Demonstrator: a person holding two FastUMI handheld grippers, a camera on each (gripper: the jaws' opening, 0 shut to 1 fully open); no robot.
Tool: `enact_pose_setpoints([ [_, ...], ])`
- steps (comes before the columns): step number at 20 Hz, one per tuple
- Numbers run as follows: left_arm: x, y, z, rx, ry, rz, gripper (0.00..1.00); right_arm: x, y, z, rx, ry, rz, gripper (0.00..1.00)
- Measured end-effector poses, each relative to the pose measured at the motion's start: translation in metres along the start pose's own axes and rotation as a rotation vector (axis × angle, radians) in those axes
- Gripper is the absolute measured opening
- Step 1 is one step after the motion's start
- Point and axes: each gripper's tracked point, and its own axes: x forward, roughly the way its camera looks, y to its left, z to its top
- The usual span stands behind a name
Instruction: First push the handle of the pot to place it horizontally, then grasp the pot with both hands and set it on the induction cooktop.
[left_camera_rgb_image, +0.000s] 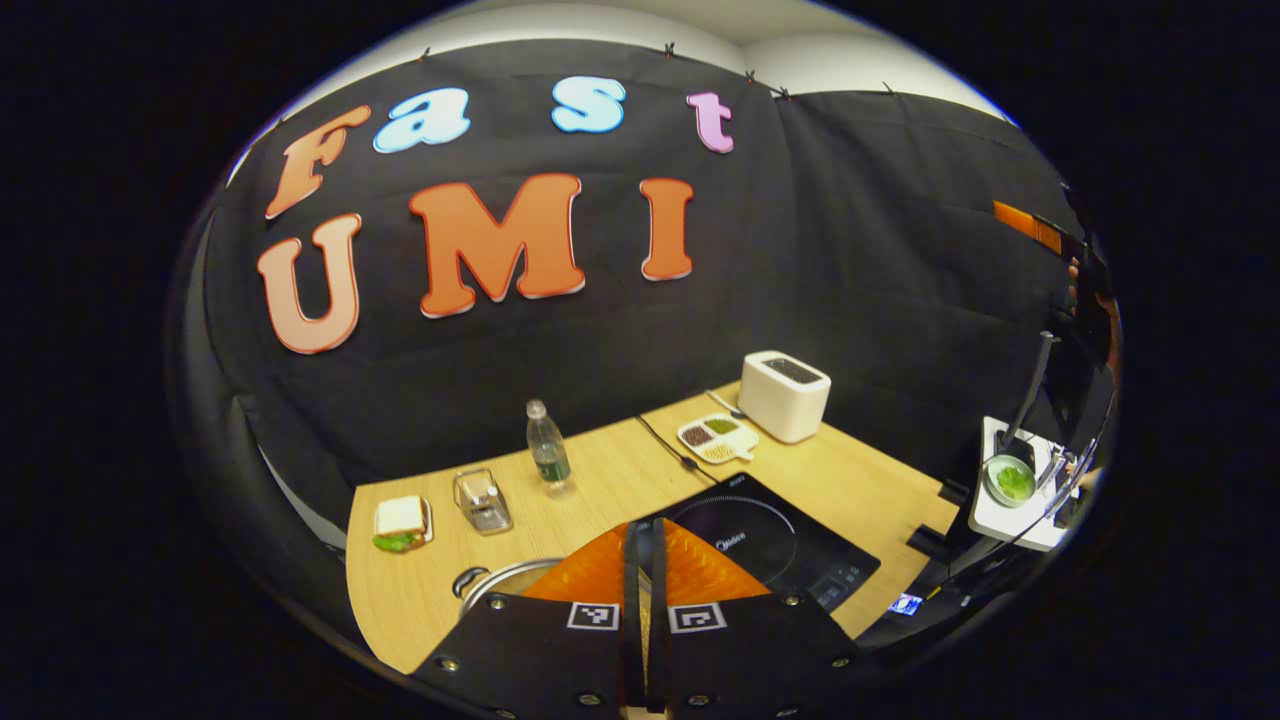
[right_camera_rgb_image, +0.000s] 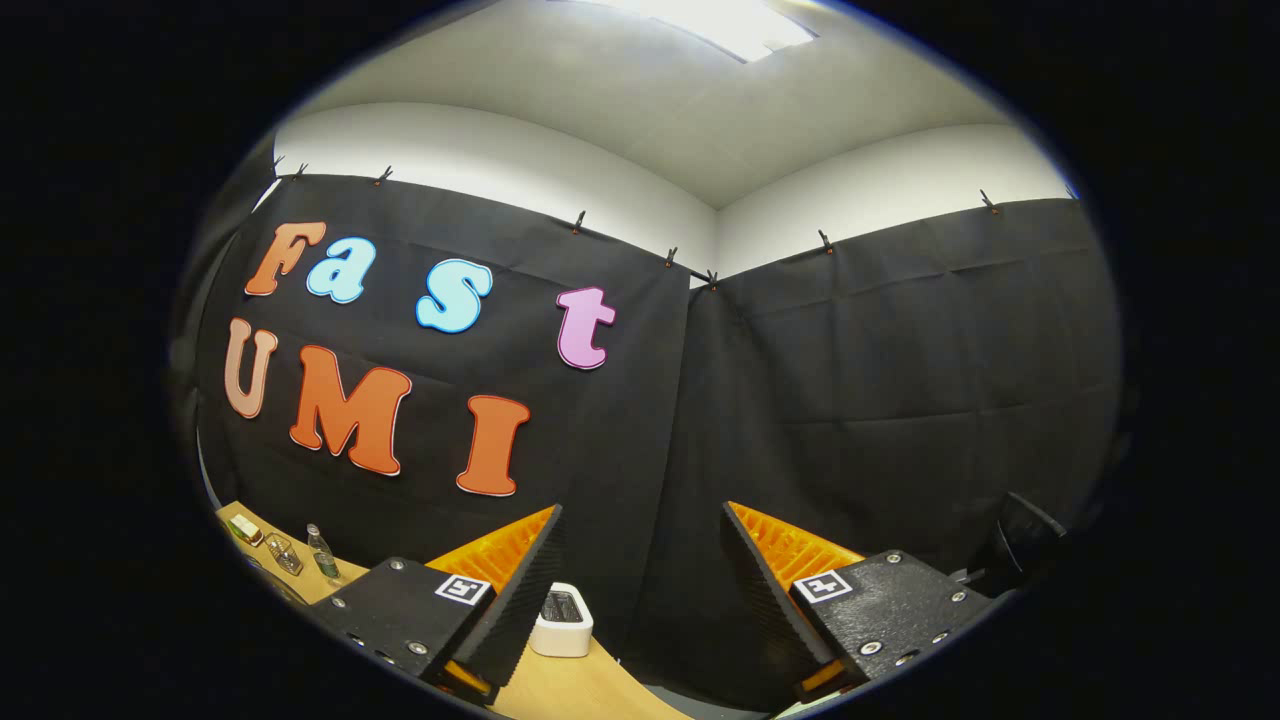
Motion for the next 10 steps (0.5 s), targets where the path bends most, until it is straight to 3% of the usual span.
enact_pose_setpoints([
  [4,0.004,-0.012,-0.082,0.048,0.282,-0.049,0.03,-0.001,-0.005,-0.011,0.000,0.021,-0.004,0.94],
  [10,0.001,-0.031,-0.167,0.094,0.510,-0.136,0.03,-0.001,-0.021,-0.028,0.010,0.055,-0.031,0.94],
])
